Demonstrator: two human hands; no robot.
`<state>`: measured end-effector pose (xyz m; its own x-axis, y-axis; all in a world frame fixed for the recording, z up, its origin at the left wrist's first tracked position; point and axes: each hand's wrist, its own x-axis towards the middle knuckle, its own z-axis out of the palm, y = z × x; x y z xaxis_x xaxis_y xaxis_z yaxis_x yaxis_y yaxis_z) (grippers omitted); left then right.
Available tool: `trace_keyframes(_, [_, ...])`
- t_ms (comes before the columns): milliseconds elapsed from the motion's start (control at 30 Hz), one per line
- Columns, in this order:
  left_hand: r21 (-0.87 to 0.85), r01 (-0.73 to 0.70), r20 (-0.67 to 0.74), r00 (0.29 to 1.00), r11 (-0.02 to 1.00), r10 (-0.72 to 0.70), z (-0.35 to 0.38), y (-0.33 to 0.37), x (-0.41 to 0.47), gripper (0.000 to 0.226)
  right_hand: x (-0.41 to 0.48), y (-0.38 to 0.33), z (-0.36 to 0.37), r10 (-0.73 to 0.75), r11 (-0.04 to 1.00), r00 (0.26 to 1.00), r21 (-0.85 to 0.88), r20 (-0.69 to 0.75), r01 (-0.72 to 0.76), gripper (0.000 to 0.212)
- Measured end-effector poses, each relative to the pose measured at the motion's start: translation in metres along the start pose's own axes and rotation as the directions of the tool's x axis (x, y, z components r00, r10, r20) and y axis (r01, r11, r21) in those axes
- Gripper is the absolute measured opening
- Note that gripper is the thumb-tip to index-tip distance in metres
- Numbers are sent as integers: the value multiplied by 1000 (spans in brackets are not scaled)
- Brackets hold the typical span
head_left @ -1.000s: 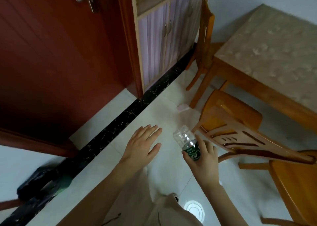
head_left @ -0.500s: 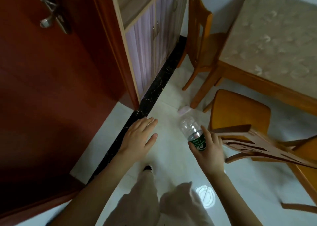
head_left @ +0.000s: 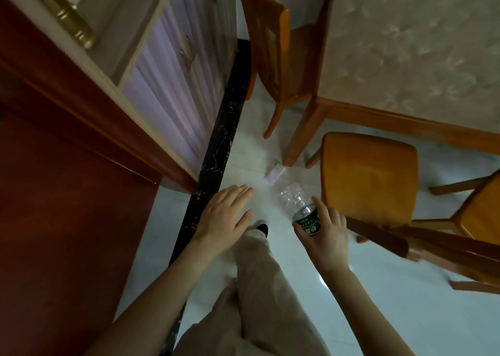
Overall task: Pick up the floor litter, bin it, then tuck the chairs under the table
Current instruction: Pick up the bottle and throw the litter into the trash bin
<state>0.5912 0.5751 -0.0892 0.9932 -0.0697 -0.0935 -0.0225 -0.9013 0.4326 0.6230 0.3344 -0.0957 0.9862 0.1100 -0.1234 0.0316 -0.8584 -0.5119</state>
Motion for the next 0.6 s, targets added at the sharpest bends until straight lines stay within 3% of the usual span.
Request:
trace_keyframes(333, [-25,-52,145,988,998,55,101,-93,157,54,133,47,125,254,962,967,105,-7,-252,72])
trace_keyframes(467, [-39,-56,204,977,998,63,188,-139,217,56,180,97,206,363,925,931,127,-16,-359,72])
trace_keyframes(600, [-61,-109,209,971,992,119,296,-186,275,59,220,159,293,376,924,925,93,-52,-370,73])
